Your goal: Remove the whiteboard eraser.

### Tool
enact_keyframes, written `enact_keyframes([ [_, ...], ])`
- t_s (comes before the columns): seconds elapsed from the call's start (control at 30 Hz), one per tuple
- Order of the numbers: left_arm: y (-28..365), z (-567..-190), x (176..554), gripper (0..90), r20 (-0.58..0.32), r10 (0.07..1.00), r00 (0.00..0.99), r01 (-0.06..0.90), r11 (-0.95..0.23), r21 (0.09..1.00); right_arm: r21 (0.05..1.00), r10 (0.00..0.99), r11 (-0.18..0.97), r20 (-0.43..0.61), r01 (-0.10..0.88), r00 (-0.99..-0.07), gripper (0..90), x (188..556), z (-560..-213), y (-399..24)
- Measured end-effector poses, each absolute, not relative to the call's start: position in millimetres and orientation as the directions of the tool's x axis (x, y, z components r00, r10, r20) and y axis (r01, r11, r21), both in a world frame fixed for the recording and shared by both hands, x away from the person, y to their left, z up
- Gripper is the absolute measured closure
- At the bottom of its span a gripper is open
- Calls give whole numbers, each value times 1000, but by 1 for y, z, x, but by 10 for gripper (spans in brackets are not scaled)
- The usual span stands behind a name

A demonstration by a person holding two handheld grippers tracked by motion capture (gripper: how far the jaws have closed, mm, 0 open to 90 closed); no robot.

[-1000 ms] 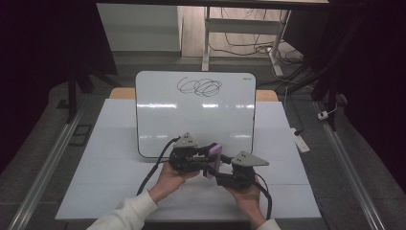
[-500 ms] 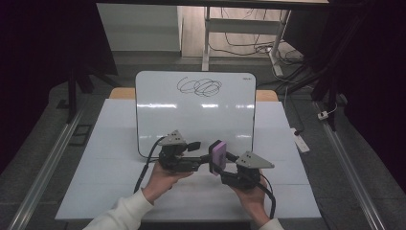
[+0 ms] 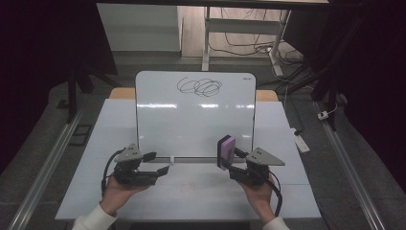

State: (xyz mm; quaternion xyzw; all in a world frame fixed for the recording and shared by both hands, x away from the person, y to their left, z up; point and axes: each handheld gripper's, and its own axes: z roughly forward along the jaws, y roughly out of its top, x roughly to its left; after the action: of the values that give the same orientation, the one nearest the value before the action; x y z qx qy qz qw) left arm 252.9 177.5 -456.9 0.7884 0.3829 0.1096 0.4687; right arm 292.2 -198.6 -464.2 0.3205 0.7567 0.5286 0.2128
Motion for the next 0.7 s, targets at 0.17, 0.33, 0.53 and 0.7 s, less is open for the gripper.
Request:
enact_keyframes([
  [0.17,206,-474,245,228,-160,769,619,549,-278,788,938,714,230,17,258,-700,399,294,-463,-202],
  [0.33,233,-492,241,215,-177,804,567,592,-248,767,941,708,234,6,242,-707,400,295,-461,-206],
  [0.53,249,-501,236,213,-192,810,554,598,-228,768,940,718,249,-17,234,-696,401,296,-458,-208],
  [0.7,248,-502,237,214,-195,804,562,594,-229,771,940,717,251,-19,232,-697,402,299,-457,-207],
])
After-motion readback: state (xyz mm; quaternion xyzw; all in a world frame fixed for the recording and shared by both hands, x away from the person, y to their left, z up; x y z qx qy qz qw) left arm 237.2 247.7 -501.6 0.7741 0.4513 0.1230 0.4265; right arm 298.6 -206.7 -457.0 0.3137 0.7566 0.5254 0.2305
